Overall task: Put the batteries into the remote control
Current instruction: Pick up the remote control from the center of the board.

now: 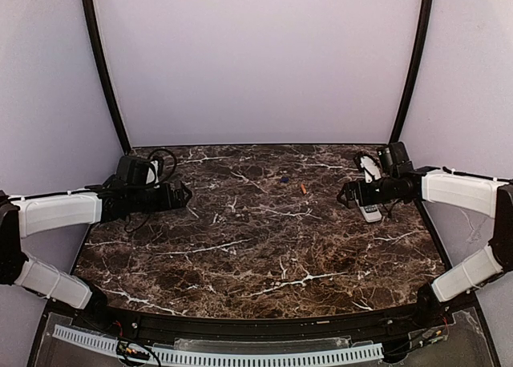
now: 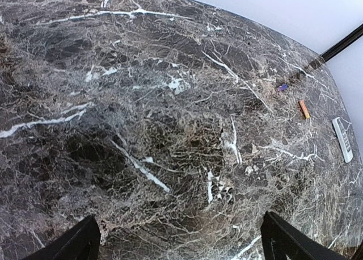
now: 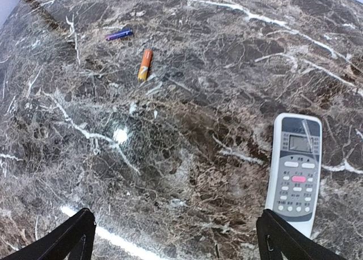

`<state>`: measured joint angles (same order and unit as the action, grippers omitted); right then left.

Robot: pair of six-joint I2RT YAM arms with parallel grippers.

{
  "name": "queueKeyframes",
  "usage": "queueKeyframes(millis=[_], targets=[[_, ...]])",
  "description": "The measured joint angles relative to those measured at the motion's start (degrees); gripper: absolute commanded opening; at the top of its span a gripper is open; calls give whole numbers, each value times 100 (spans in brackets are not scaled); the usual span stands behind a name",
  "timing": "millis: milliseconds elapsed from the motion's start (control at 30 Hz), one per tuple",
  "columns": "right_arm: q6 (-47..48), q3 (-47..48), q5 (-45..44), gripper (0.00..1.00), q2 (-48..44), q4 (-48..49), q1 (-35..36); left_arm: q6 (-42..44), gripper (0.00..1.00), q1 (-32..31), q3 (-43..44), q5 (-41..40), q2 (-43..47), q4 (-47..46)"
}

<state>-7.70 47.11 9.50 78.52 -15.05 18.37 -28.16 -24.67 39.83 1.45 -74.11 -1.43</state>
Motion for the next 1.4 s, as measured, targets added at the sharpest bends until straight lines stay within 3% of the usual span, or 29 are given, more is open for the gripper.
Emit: queueKeyframes(millis=[233,400,933,1100,1400], targets=[[55,382,15,99,214,61,-553,179,100,0,404,-245,-33,197],[59,409,33,99,577,26,-1069,378,100,0,664,-2,-275,262],[361,1025,-520,98,1827,-706,-1126,682,100,0,879,411,-680,496],[466,1102,-658,91,2033,-850,-1126,706,100,0,879,404,-688,496],[625,1360,-772,67,2428,-957,-1113,761,100,0,890,391,-737,496]])
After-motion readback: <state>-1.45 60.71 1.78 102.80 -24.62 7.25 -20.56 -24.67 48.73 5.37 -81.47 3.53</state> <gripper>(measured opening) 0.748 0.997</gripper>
